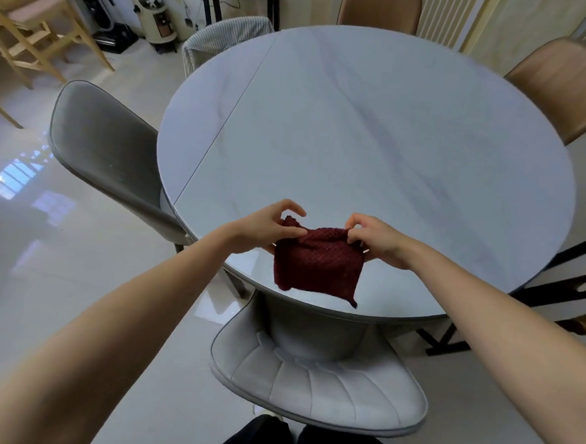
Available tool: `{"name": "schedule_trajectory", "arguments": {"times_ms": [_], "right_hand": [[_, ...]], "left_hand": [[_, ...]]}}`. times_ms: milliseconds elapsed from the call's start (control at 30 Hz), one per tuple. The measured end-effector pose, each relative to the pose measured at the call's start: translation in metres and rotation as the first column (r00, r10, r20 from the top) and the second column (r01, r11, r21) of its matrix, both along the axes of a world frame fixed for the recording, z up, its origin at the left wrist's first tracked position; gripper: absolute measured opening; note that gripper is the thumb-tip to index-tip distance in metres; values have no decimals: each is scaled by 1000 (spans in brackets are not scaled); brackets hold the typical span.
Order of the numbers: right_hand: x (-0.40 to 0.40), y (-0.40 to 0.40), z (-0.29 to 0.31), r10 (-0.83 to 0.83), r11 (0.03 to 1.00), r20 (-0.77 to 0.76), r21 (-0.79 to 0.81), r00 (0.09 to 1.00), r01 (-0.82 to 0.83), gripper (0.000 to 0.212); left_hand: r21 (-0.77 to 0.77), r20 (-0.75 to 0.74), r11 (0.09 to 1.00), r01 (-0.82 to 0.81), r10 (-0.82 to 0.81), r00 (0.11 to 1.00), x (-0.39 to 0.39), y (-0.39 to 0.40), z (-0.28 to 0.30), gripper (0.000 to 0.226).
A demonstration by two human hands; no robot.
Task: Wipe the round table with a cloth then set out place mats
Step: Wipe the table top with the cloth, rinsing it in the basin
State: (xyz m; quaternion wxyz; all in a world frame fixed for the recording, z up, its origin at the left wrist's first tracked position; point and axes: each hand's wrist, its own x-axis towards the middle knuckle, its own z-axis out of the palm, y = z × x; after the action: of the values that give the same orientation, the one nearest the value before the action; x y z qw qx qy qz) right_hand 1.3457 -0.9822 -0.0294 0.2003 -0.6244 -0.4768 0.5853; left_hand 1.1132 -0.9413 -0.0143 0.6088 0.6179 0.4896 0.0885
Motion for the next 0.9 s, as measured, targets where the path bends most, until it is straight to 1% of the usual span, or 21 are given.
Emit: {"name": "schedule_trajectory", "arguments": {"times_ms": [100, 167, 200, 233, 267, 300, 333, 367, 400, 433, 467, 500, 533, 567, 600, 700, 733, 767, 833, 867, 900], "right_hand": [[21, -8, -1, -69, 997, 39, -24, 997, 70, 15], [29, -9, -11, -153, 988, 104, -15, 983, 155, 14], [31, -10, -20, -191, 982, 211, 48, 959, 184, 17], [34, -10, -31, -214, 975, 379, 144, 900, 171, 23], [35, -12, -43, -226, 965, 547, 240, 806, 107, 30], [32, -17, -54, -220, 949, 664, 316, 715, -2, 35], [28, -24, -68, -191, 923, 719, 363, 668, -127, 38], [24, -30, -83, -127, 890, 751, 375, 648, -259, 40], [20, -34, -96, -35, 846, 789, 350, 614, -401, 44], [16, -33, -109, 58, 790, 834, 297, 548, -536, 48], [13, -26, -123, 117, 725, 878, 244, 464, -644, 52], [11, -17, -132, 142, 672, 910, 201, 390, -712, 56], [8, -5, -141, 152, 640, 928, 169, 339, -750, 60], [6, 7, -147, 164, 634, 937, 141, 310, -761, 64], [6, 18, -153, 177, 642, 939, 117, 296, -757, 68], [2, 34, -180, 188, 691, 911, 143, 366, -708, 71], [-4, 29, -184, 187, 673, 906, 163, 379, -722, 70], [-16, 25, -188, 216, 612, 901, 174, 375, -771, 68], [-44, 17, -190, 308, 415, 875, 229, 373, -881, 62], [-55, 15, -189, 310, 333, 870, 279, 384, -901, 57], [-61, 14, -187, 271, 277, 877, 325, 398, -904, 49]], "left_hand": [[33, -86, 999, 3, 0, 996, 22, -2, -13, 31], [47, -105, 993, -106, 111, 988, 36, -1, -28, 33], [103, -129, 976, -194, 207, 970, 42, 0, -36, 32], [178, -174, 950, -258, 288, 941, 47, 3, -46, 32], [247, -237, 929, -276, 334, 912, 50, 4, -55, 37], [296, -311, 924, -243, 334, 890, 50, 3, -63, 43], [328, -373, 926, -189, 311, 874, 50, 2, -72, 47], [353, -422, 927, -129, 281, 862, 48, 2, -82, 50], [369, -471, 928, -61, 243, 848, 44, 0, -91, 52], [384, -523, 923, 9, 210, 826, 40, 1, -102, 53], [393, -579, 917, 69, 189, 793, 35, 4, -114, 55], [396, -630, 911, 114, 179, 756, 29, 7, -123, 56], [389, -666, 912, 129, 182, 723, 23, 10, -131, 58], [382, -690, 916, 124, 193, 698, 17, 14, -138, 61], [375, -707, 920, 112, 206, 676, 10, 19, -143, 63], [361, -752, 929, 79, 240, 614, -10, 41, -162, 68], [358, -763, 931, 74, 246, 597, -16, 48, -167, 70], [353, -769, 933, 66, 249, 589, -24, 53, -173, 71], [347, -774, 936, 56, 252, 580, -39, 60, -181, 71], [349, -773, 935, 65, 248, 584, -44, 64, -184, 70], [345, -773, 935, 83, 233, 590, -50, 66, -188, 70]]}}
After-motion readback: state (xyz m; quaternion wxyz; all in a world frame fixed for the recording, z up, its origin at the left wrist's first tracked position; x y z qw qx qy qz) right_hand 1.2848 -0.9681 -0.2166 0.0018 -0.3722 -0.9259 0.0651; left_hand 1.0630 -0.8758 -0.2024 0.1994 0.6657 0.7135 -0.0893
